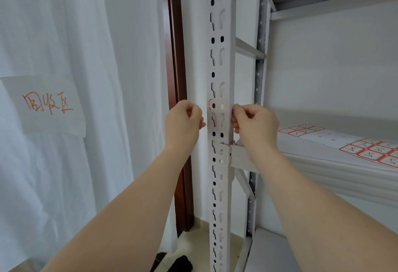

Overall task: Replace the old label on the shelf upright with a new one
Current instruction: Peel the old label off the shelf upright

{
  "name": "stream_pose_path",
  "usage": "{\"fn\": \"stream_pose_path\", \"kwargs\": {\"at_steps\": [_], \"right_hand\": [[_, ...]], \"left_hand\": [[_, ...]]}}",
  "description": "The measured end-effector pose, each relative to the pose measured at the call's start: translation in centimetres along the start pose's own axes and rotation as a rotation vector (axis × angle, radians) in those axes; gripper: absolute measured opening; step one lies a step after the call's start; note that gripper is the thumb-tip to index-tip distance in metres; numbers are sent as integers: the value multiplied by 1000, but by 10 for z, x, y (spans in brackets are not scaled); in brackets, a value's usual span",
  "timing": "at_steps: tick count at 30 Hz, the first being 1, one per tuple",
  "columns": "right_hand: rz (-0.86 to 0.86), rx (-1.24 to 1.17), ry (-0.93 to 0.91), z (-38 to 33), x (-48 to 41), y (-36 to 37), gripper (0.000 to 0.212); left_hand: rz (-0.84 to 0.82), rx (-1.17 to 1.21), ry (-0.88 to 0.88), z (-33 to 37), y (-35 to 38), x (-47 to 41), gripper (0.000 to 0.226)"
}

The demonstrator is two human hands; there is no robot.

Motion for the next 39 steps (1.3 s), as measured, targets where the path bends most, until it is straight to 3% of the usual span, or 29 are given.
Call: {"fn": "stream_pose_path", "kwargs": {"at_steps": [7, 18, 29, 36, 39], "right_hand": [[7, 6, -4, -1, 0, 0, 32], [-1, -7, 5, -1, 0, 0, 29], [-1, -5, 2, -1, 1, 0, 29], [1, -13, 8, -3, 2, -1, 30], [3, -9, 3, -3, 2, -1, 31]], "left_hand": [[198, -395, 343, 20, 5, 10, 21], [244, -596, 448, 39, 18, 6, 17], [-1, -392, 481, 27, 17, -1, 15], [-71, -184, 289, 19, 17, -4, 10], [-104, -250, 298, 16, 21, -5, 22]]}}
Point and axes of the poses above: each hand's wrist, its own x-axis away from the middle knuckle, its own y-axis out of the palm, z = x × y, the point moved 5 cm from there along -x, towards the middle knuckle, and after that the axes turned 10 degrees about -y, right-handed, at the moved point
